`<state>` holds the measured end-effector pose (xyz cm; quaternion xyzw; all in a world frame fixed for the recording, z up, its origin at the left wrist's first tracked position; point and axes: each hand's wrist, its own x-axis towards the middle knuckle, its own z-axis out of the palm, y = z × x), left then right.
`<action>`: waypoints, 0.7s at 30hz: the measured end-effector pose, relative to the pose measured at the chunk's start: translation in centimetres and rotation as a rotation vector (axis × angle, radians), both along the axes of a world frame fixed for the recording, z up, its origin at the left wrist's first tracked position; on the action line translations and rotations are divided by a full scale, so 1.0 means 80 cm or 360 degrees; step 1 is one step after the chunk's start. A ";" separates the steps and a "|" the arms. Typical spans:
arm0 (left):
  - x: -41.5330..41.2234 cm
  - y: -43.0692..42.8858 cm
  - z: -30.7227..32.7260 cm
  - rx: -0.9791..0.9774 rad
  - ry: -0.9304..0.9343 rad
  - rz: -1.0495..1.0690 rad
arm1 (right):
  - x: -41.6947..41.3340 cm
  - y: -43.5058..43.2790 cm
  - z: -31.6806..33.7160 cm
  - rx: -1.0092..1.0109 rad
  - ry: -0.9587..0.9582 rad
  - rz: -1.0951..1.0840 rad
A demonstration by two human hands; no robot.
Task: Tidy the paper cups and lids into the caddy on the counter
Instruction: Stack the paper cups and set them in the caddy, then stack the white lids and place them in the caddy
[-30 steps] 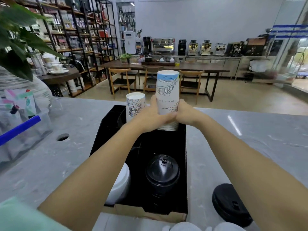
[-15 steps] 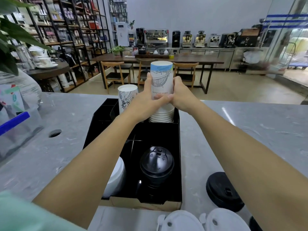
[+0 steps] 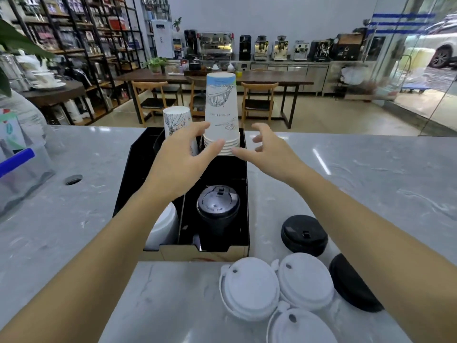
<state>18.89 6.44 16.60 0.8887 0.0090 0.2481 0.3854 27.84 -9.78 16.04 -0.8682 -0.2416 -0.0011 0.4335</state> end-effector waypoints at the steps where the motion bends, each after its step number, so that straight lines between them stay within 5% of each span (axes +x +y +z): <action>1: -0.016 -0.005 -0.010 -0.0032 -0.0053 -0.0013 | -0.018 -0.011 -0.011 0.0015 0.0024 0.0005; 7: -0.086 -0.036 -0.096 -0.0076 0.0050 -0.0028 | -0.107 -0.062 -0.087 -0.0154 0.0352 0.0100; 11: -0.114 -0.055 -0.147 0.0010 0.0442 0.0060 | -0.146 -0.076 -0.125 -0.0584 0.0427 0.0184; 15: -0.126 -0.069 -0.167 0.0210 0.0864 0.0149 | -0.166 -0.072 -0.136 -0.0859 0.0314 0.0204; 21: -0.127 -0.090 -0.182 0.0280 0.0995 0.0166 | -0.170 -0.062 -0.166 -0.0917 0.0073 0.0199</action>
